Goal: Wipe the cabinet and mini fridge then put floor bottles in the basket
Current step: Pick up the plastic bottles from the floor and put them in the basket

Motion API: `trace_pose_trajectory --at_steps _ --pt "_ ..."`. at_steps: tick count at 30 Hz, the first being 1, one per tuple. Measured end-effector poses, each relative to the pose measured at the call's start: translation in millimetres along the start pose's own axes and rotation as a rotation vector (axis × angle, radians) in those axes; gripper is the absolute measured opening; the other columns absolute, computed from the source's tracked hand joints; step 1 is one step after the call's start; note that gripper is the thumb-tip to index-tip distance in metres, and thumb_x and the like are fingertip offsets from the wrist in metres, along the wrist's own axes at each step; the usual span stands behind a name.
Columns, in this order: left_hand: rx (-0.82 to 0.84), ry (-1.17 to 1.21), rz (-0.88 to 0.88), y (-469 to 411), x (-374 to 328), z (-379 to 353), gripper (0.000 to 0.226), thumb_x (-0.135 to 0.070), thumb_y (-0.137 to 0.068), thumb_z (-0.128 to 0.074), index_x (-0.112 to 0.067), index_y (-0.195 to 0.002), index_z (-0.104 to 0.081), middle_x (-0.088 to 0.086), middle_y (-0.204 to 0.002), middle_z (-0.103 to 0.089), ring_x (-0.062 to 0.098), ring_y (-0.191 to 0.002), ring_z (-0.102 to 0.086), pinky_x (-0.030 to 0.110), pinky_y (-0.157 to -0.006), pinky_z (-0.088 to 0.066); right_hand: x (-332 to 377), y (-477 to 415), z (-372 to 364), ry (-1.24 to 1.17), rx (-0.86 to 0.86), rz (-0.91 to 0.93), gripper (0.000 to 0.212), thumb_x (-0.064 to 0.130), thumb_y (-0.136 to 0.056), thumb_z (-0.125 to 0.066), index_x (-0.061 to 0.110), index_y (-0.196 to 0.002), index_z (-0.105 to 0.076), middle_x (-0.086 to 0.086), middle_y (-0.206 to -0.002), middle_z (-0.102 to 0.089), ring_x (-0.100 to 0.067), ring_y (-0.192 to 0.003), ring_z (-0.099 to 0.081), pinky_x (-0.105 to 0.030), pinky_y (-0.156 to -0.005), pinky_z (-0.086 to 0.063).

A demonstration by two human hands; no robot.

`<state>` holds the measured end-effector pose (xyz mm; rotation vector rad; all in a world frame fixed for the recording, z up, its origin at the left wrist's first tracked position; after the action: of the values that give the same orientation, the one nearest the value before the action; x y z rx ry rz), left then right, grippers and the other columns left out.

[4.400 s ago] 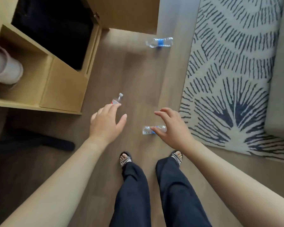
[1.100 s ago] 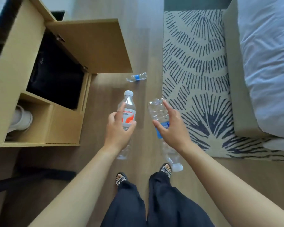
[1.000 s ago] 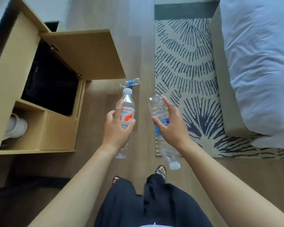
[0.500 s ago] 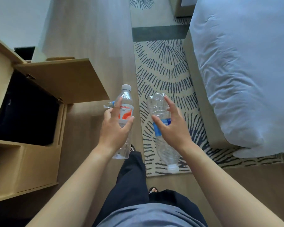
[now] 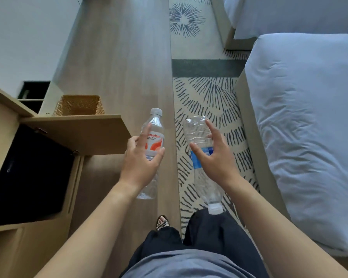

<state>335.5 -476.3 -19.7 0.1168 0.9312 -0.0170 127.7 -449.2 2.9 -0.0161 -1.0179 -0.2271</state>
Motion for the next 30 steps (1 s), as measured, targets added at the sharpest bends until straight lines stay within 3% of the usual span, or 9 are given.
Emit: trace_pose_trajectory --at_steps 4,10,15,19,26,30 --pt "0.036 0.005 -0.008 -56 -17 -20 0.065 -0.043 -0.090 -0.058 -0.057 -0.139 -0.017 -0.001 -0.132 -0.033 0.017 -0.108 -0.052 0.038 -0.085 -0.055 -5 -57 15 0.033 -0.010 -0.020 0.070 0.044 -0.086 -0.063 0.044 -0.143 -0.023 0.006 -0.138 -0.042 -0.005 -0.122 -0.040 -0.025 -0.092 -0.035" --pt "0.037 -0.066 -0.067 -171 -62 -61 0.068 -0.045 -0.090 -0.058 -0.054 -0.142 -0.015 0.002 -0.134 -0.033 0.013 -0.104 -0.053 0.028 -0.078 -0.052 -10 -174 48 -0.018 0.002 0.021 0.072 0.041 -0.085 -0.064 0.040 -0.144 -0.024 0.007 -0.141 -0.041 -0.005 -0.123 -0.040 -0.029 -0.101 -0.037" --pt "0.023 -0.113 0.002 -259 -99 -80 0.066 -0.047 -0.091 -0.056 -0.055 -0.142 -0.015 0.001 -0.135 -0.034 0.006 -0.092 -0.049 0.015 -0.063 -0.041 -12 -276 90 -0.023 0.066 0.044 0.070 0.039 -0.086 -0.064 0.041 -0.144 -0.024 0.009 -0.143 -0.038 -0.002 -0.123 -0.037 -0.028 -0.103 -0.035" --pt "-0.026 -0.098 0.068 -319 -114 -86 0.066 -0.047 -0.092 -0.055 -0.056 -0.141 -0.013 0.000 -0.132 -0.034 0.008 -0.094 -0.050 0.016 -0.064 -0.042 -12 -351 108 -0.014 0.083 0.078 0.070 0.037 -0.086 -0.065 0.038 -0.144 -0.026 0.007 -0.143 -0.039 -0.001 -0.122 -0.036 -0.030 -0.104 -0.035" --pt "-0.133 -0.085 0.167 -395 -103 -64 0.066 -0.044 -0.092 -0.056 -0.056 -0.141 -0.014 0.001 -0.126 -0.038 0.010 -0.095 -0.054 0.027 -0.075 -0.052 16 -456 67 0.008 0.207 0.109 0.071 0.042 -0.085 -0.065 0.044 -0.143 -0.023 0.014 -0.142 -0.037 -0.005 -0.128 -0.038 -0.036 -0.105 -0.041" --pt "-0.201 -0.071 0.214 -458 -84 -38 0.066 -0.044 -0.092 -0.056 -0.053 -0.144 -0.015 -0.001 -0.125 -0.038 0.009 -0.094 -0.052 0.019 -0.066 -0.044 42 -519 31 0.041 0.280 0.141 0.072 0.043 -0.086 -0.064 0.044 -0.143 -0.022 0.012 -0.146 -0.034 -0.007 -0.132 -0.035 -0.033 -0.107 -0.036"
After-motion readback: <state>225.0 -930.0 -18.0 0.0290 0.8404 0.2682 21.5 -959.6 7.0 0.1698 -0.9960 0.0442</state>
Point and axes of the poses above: each hand's wrist, its own y-axis away from the middle knuckle, its own z-axis out of the back of the hand, x = y × z, the point moved 3 cm from there along -y, towards the middle knuckle
